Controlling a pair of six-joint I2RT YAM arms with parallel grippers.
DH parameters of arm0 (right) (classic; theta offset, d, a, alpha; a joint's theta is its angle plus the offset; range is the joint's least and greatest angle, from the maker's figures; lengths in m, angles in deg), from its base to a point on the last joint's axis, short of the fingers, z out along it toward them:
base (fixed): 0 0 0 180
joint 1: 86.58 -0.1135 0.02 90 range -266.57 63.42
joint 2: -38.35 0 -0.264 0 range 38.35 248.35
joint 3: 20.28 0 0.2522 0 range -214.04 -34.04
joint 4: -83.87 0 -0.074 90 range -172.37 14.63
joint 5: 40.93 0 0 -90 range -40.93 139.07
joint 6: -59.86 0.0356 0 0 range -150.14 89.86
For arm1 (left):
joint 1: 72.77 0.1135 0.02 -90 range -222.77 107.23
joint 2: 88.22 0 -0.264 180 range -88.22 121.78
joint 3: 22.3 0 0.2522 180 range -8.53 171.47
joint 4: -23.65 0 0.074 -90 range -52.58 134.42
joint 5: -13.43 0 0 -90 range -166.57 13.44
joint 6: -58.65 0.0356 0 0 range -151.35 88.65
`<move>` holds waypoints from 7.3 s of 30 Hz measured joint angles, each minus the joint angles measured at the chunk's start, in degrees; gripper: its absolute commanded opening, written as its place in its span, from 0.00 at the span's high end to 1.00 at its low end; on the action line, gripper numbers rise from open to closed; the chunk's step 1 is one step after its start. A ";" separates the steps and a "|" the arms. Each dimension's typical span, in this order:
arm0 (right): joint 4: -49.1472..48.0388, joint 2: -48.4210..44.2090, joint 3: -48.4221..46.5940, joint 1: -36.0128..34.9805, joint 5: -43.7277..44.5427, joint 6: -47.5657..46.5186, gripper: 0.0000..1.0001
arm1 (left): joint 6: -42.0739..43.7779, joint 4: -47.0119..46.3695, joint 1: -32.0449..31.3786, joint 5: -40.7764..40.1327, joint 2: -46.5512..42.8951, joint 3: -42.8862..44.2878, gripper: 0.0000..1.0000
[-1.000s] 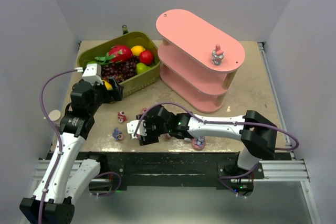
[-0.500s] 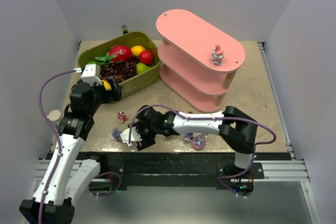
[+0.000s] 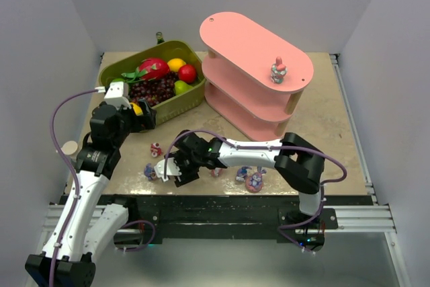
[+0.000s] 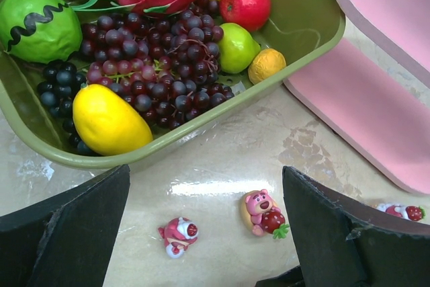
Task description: Place and organize the plastic toys onto the shelf
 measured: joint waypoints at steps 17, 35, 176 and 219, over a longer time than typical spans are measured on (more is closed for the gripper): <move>-0.04 2.84 -1.07 0.00 1.70 5.42 1.00 | 0.83 -0.02 0.39 1.27 0.28 0.00 0.01; 19.50 -5.88 -18.62 -0.02 15.47 37.22 1.00 | 0.83 -0.02 0.42 1.29 0.24 0.00 0.01; 43.98 -14.47 -59.52 23.37 38.29 37.29 0.22 | 0.68 -0.02 0.79 3.96 0.55 -0.09 0.00; 14.71 -18.73 9.01 6.69 12.46 14.10 0.42 | 0.37 -0.35 0.79 7.76 1.31 -0.74 0.01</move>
